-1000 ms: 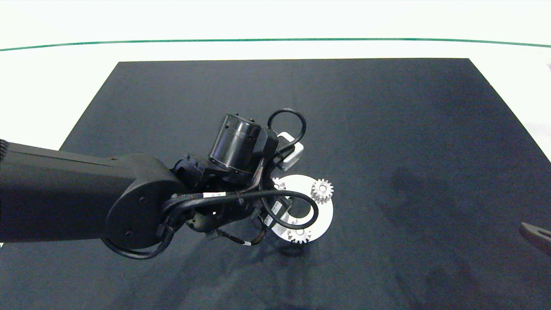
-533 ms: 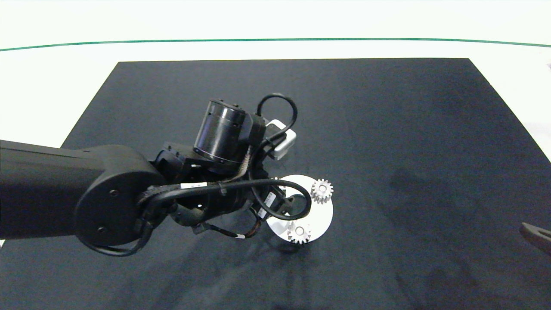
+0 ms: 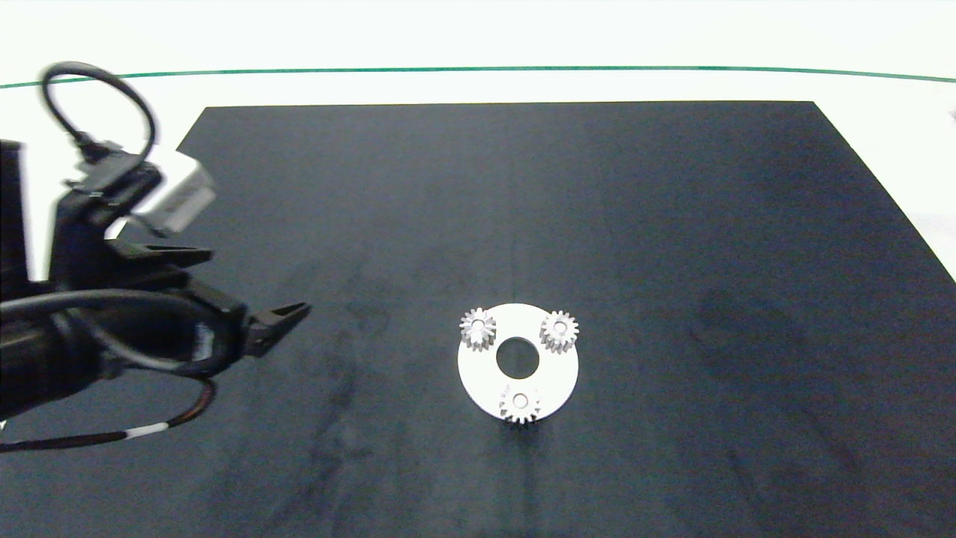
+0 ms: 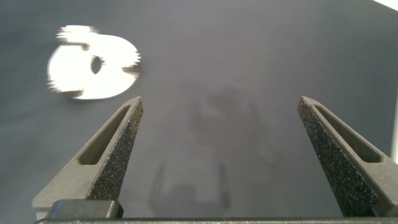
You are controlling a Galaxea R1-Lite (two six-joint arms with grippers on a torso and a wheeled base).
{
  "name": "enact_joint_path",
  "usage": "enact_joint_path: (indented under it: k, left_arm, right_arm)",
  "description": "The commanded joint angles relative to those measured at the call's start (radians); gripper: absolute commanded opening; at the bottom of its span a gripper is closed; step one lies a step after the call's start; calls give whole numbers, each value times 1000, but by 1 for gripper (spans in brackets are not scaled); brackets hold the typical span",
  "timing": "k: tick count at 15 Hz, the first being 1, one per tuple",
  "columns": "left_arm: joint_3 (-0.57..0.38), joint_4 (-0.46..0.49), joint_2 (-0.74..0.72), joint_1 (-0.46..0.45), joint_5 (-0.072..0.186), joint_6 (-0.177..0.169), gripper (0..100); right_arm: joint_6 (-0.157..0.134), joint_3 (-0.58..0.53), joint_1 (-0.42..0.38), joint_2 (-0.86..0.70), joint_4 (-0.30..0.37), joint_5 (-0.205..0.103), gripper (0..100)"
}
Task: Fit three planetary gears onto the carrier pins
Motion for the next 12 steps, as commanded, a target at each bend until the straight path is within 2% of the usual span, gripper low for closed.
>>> enact_joint_path:
  k: [1,2,4,5,6,7,8,9,10,11,12]
  left_arm:
    - [138,87,-453,337,6,5,100]
    - [138,141,-524,413,4,5,100]
    - [138,245,-663,472,4,5,100]
    - [135,305,-735,495,6,5,100]
    - [132,352,-814,520,4,11,100]
    - [134,366,-847,521,4,22,100]
    - [140,372,-919,526,4,71,100]
    - [135,372,-965,529,6,86,100]
    - [135,372,-1001,529,4,89,100]
    - [138,372,-1028,529,4,89,100]
    - [155,374,-1084,525,6,89,100]
  right_arm:
    - [-10,25,-205,-123,6,-19,100]
    - [-10,45,-259,-169,6,-16,100]
    - [-10,77,-308,-255,10,-19,100]
    - [-46,137,-374,-380,19,-42,100]
    - [-64,158,-415,-462,25,-45,100]
    - [-64,169,-432,-500,28,-47,100]
    - [-69,181,-463,-589,48,-68,100]
    - [-78,180,-466,-624,65,-94,100]
    - [-125,161,-469,-637,68,-106,100]
    - [-145,150,-469,-644,68,-108,100]
    - [-144,149,-479,-670,65,-106,100]
